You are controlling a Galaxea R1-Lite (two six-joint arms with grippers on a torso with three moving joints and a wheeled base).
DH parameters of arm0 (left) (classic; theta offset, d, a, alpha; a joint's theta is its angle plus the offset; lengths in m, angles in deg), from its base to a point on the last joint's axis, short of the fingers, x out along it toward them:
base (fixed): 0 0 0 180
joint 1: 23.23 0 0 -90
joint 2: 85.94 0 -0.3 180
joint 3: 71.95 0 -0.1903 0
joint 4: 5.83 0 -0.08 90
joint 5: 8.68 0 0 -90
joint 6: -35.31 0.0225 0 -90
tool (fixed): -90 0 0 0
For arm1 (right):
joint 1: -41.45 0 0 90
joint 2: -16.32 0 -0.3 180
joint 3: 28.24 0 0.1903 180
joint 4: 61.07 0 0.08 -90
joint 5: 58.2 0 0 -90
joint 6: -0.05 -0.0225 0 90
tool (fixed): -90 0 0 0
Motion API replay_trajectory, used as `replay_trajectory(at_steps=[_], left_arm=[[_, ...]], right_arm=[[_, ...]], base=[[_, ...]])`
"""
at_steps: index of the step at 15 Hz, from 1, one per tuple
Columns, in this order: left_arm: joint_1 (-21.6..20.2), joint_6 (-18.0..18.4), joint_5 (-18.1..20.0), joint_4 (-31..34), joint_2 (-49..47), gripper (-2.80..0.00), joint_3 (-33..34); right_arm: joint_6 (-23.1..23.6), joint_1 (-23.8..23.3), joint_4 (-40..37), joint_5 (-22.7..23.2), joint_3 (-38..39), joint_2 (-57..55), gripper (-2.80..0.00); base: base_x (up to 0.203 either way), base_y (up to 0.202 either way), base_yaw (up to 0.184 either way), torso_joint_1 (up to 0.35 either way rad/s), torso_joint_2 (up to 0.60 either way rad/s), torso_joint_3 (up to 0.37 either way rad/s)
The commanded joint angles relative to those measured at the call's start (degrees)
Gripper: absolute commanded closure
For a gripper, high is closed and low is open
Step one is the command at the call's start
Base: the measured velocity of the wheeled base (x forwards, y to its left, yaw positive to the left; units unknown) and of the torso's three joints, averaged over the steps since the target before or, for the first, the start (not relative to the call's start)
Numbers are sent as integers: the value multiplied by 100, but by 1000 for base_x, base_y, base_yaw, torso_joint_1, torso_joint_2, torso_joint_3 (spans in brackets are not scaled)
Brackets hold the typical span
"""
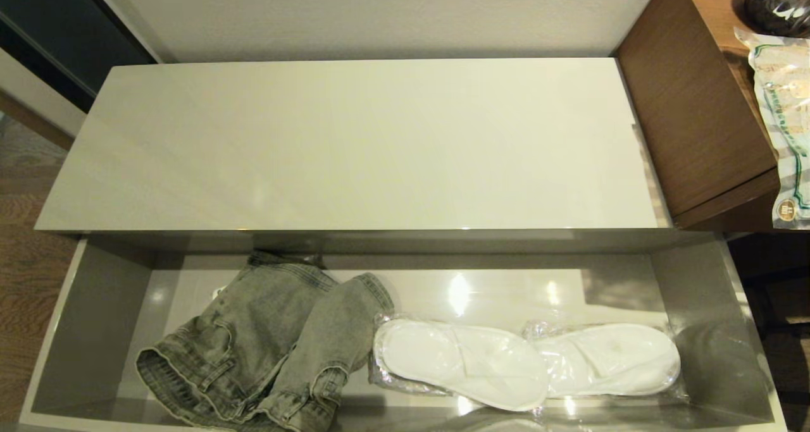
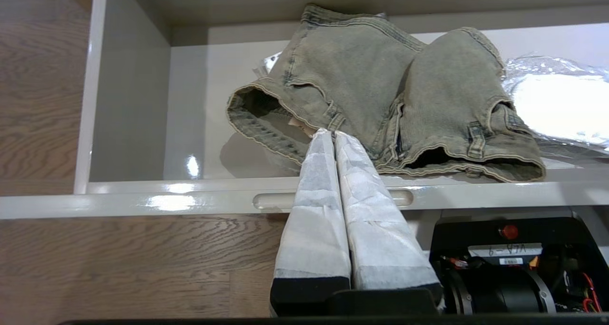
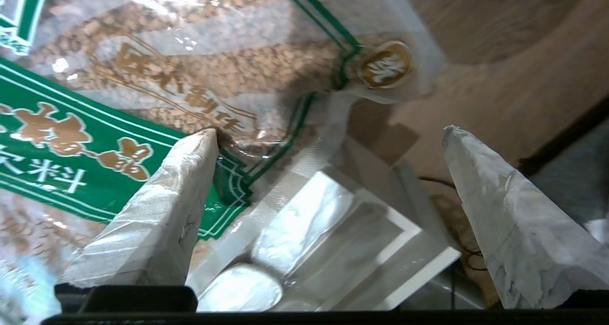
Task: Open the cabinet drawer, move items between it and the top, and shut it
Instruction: Place the solid drinks on the table
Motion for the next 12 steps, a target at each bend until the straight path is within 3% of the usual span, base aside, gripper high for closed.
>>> replay_trajectory(at_steps=[1, 6, 12], left_arm=[[2, 0, -2, 2, -1, 0, -1], [2, 0, -2, 2, -1, 0, 7], [2, 0, -2, 2, -1, 0, -1]], right_arm=[[-18, -11, 9, 430, 63, -124, -280], [-8, -362, 8, 1629, 165, -347, -280], [128, -372, -28, 1675, 78, -418, -280]], base=[[0, 0, 0, 0, 0, 0], [0, 0, 0, 0, 0, 0], [0, 0, 0, 0, 0, 0]])
